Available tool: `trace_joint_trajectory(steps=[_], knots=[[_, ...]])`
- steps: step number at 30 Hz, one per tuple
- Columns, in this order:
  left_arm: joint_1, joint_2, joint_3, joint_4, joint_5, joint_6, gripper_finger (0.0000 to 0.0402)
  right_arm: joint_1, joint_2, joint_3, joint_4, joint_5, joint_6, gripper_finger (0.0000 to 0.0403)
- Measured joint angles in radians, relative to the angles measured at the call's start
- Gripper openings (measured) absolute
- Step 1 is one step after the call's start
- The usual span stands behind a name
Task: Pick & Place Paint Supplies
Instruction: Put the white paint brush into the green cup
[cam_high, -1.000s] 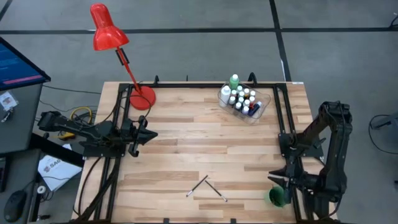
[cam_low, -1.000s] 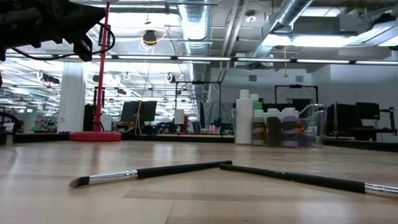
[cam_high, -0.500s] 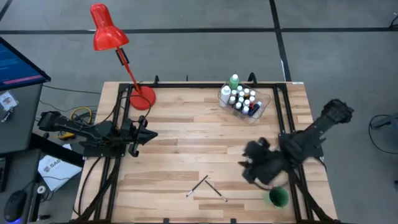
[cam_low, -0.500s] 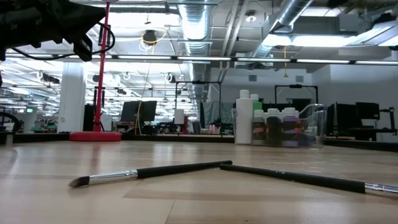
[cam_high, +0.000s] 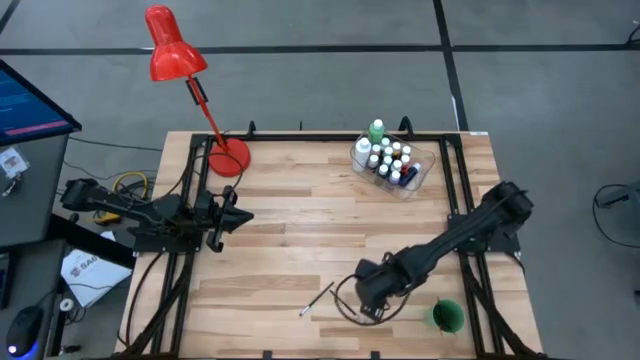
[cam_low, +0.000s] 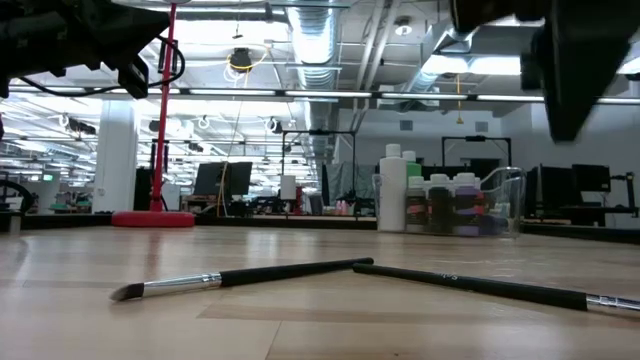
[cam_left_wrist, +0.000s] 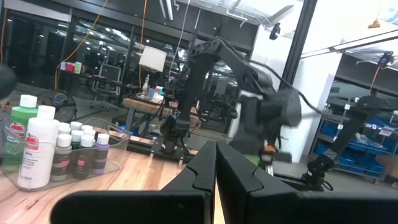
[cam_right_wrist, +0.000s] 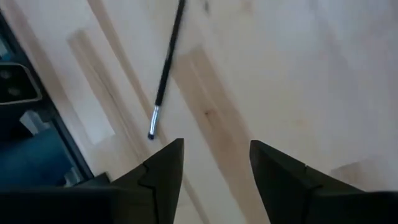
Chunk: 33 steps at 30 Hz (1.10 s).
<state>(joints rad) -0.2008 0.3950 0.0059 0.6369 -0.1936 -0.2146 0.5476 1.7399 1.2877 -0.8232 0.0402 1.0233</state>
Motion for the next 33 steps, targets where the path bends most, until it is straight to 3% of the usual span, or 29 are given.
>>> trace_joint_trajectory(steps=[10, 18, 33], knots=[[0.0, 0.0, 0.0, 0.001, 0.0, 0.0, 0.0002, 0.012, 0.197, 0.121, 0.02, -0.115, 0.008, 0.0175], [0.0, 0.0, 0.0, 0.0, 0.0, 0.0, 0.0002, 0.049, 0.271, 0.218, -0.008, -0.106, -0.008, 0.0167], [0.0, 0.0, 0.0, 0.0, 0.0, 0.0, 0.0002, 0.093, 0.279, 0.224, -0.021, -0.027, 0.052, 0.0169]])
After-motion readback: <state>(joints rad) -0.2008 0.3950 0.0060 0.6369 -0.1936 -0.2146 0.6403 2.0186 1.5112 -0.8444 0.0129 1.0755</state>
